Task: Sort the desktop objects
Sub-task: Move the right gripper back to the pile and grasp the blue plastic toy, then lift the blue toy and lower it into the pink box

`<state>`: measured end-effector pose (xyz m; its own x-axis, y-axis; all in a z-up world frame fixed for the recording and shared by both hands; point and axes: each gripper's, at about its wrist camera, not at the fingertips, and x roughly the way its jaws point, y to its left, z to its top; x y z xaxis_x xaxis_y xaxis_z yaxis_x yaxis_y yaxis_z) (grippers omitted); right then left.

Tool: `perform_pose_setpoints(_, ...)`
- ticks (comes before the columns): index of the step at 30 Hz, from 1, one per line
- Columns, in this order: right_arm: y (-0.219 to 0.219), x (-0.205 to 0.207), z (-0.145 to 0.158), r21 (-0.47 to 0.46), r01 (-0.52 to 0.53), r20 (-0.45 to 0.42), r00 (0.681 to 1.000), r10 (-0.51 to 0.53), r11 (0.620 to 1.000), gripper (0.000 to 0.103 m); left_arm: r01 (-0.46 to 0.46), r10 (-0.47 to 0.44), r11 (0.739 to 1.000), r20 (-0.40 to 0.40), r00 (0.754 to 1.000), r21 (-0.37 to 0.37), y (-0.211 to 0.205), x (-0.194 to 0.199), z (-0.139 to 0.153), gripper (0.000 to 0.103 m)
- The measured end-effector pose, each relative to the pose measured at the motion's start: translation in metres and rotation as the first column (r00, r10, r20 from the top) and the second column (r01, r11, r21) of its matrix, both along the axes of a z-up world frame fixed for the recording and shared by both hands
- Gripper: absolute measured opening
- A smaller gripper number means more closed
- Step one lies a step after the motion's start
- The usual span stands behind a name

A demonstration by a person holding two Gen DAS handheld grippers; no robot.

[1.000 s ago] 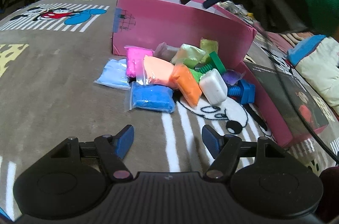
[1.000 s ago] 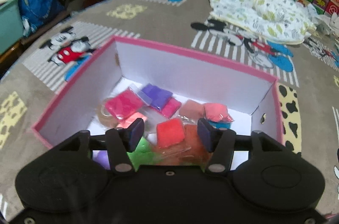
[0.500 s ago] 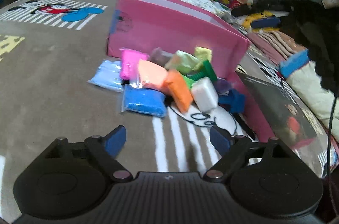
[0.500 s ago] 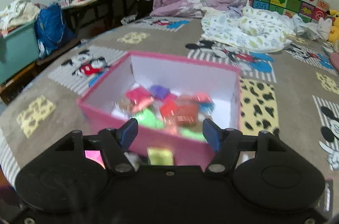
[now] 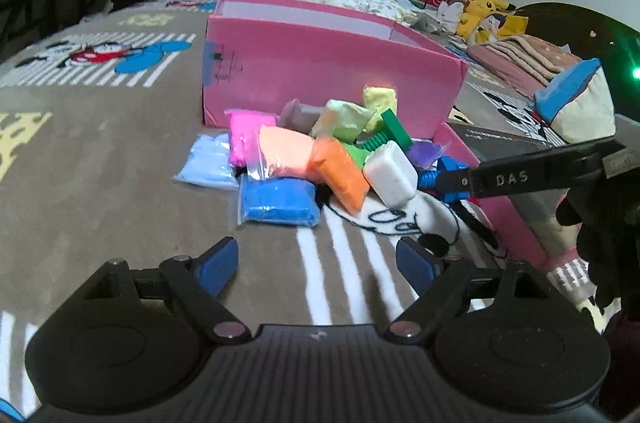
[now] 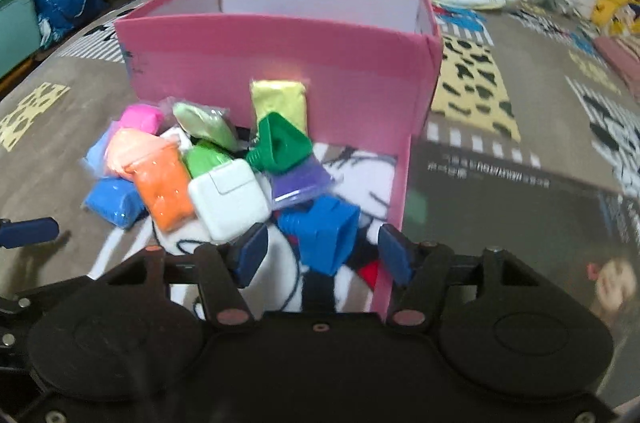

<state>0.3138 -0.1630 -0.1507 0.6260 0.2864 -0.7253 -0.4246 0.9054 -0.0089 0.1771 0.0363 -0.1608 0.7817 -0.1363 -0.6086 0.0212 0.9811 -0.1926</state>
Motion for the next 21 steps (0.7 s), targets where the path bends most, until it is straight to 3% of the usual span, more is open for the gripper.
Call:
perform_pose_setpoints(5, 0.001, 0.0, -0.006, 0.017, 0.032, 0.015, 0.999, -0.032, 0.999, 0.049, 0.002, -0.006, 0.998, 0.077, 0.997, 0.064, -0.006, -0.006, 0.009, 0.086)
perform_pose_setpoints(10, 0.003, 0.001, -0.012, 0.03, 0.058, 0.023, 0.998, -0.059, 0.998, 0.046, 0.021, -0.03, 0.996, 0.102, 0.994, 0.086, -0.011, -0.007, 0.012, 0.086)
perform_pose_setpoints(14, 0.001, 0.001, -0.016, 0.064, 0.066, 0.02, 0.998, -0.067, 0.996, 0.028, 0.016, -0.025, 0.996, 0.103, 0.994, 0.084, -0.009, -0.007, 0.012, 0.086)
perform_pose_setpoints(21, -0.003, -0.004, -0.014, 0.095, 0.062, 0.016, 0.998, -0.064, 0.994, 0.025, 0.015, -0.023, 0.997, 0.102, 0.995, 0.078, -0.009, -0.008, 0.011, 0.086)
